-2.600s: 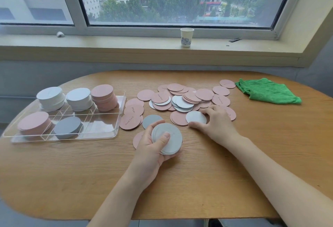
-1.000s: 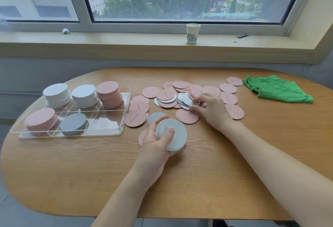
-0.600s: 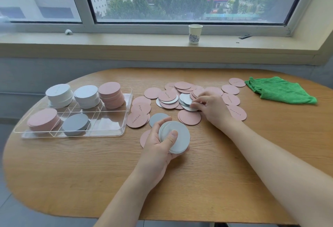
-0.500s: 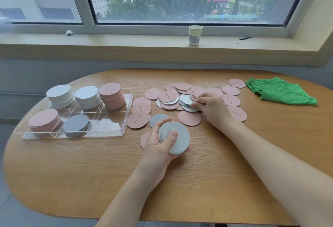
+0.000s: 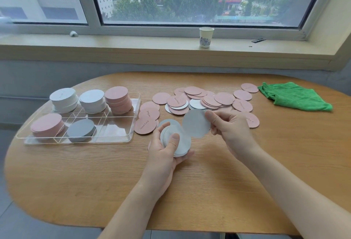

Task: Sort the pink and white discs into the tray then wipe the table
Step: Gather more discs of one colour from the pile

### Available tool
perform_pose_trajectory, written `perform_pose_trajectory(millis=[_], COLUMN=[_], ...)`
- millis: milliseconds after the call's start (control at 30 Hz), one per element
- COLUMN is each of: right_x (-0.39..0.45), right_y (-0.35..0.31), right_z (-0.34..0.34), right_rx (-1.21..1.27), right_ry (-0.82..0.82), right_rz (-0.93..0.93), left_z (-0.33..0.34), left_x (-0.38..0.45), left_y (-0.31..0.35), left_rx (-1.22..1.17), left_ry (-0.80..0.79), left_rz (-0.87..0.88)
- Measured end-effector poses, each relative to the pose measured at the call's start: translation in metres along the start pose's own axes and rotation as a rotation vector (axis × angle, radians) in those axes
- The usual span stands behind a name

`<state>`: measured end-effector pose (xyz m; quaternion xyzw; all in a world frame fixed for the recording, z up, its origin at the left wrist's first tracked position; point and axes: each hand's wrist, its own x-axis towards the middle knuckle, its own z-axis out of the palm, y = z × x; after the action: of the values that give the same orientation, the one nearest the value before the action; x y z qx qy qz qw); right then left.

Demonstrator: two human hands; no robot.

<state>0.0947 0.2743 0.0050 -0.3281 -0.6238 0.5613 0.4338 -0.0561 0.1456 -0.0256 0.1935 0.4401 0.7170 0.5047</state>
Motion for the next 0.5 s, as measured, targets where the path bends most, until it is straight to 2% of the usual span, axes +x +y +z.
perform_pose_trajectory(millis=[233, 500], right_x=[-0.015, -0.012], right_y=[0.007, 0.004], right_z=[0.015, 0.020], right_rx=[-0.153, -0.297], right_ry=[-0.070, -0.169], right_rz=[-0.032, -0.109], left_z=[0.010, 0.009], left_x=[-0.010, -0.010], left_y=[0.006, 0.006], left_rx=[0.003, 0.026], left_ry=[-0.158, -0.159], left_rz=[-0.012, -0.049])
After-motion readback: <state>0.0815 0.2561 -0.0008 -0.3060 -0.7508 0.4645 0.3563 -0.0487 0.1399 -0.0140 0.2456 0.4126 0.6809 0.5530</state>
